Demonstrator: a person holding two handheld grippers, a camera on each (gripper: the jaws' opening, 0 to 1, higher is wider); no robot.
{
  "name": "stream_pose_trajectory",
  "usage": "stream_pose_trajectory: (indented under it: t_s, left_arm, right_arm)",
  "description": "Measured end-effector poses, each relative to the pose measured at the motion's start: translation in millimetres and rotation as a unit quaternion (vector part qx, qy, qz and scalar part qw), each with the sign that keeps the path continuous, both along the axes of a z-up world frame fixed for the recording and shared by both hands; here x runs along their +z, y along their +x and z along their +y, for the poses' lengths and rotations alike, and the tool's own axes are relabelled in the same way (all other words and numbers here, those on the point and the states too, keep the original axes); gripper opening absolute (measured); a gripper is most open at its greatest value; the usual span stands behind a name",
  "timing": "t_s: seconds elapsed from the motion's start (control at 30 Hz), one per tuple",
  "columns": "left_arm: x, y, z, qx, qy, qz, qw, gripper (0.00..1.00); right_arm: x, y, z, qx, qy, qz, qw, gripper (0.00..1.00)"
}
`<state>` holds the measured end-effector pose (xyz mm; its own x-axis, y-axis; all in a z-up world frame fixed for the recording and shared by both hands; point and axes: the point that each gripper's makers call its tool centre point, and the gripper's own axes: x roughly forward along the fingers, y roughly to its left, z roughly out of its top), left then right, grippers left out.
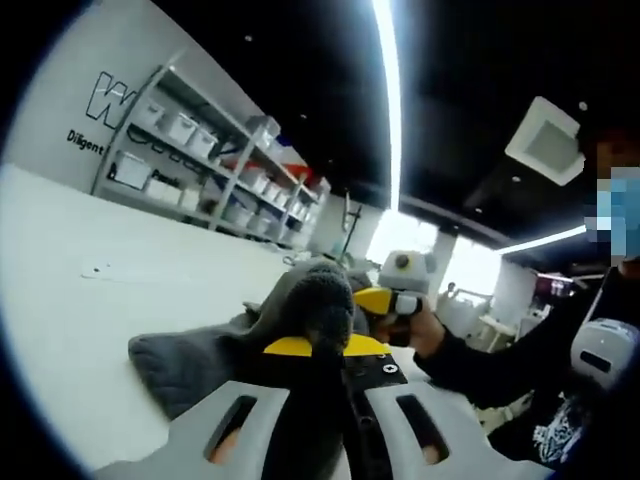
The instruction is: Open the folded towel by lifting each exposed corner and separating the folded layers until the towel lies flat within the target outline without major curled edges
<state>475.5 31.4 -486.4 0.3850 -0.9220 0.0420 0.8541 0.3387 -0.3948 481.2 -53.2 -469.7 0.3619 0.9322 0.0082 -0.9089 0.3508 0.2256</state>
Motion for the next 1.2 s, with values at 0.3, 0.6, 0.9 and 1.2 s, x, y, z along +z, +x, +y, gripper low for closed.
stream_pose_trajectory:
  t_s: [0.3,0.6,0.9,1.2]
  left_arm:
    - [-0.5,-13.2,-1.3,-0.010,-0.002,-0.006,0.9999,0.03]
    - [0.5,-25.8,-1.1,-0.023,0.009,-0.032,0.9992,0.03]
    - [-1.0,-42.0,-1.0,-0.051,0.033,-0.063,0.9962,0.04]
    - [-7.3,-63.6,-9.7,-0.071,0.053,-0.087,0.9923,0.04]
  right_arm:
    - [2.6,-20.5,4.0,0.024,-0.001,-0.019,0.9995,0.00]
    - [2.2,-36.5,7.6,0.040,-0.007,-0.031,0.9987,0.00]
    - [-2.9,-50.4,7.1,0.059,-0.017,-0.041,0.9973,0.00]
    - [-5.9,-71.2,9.6,0.081,-0.024,-0.055,0.9949,0.00]
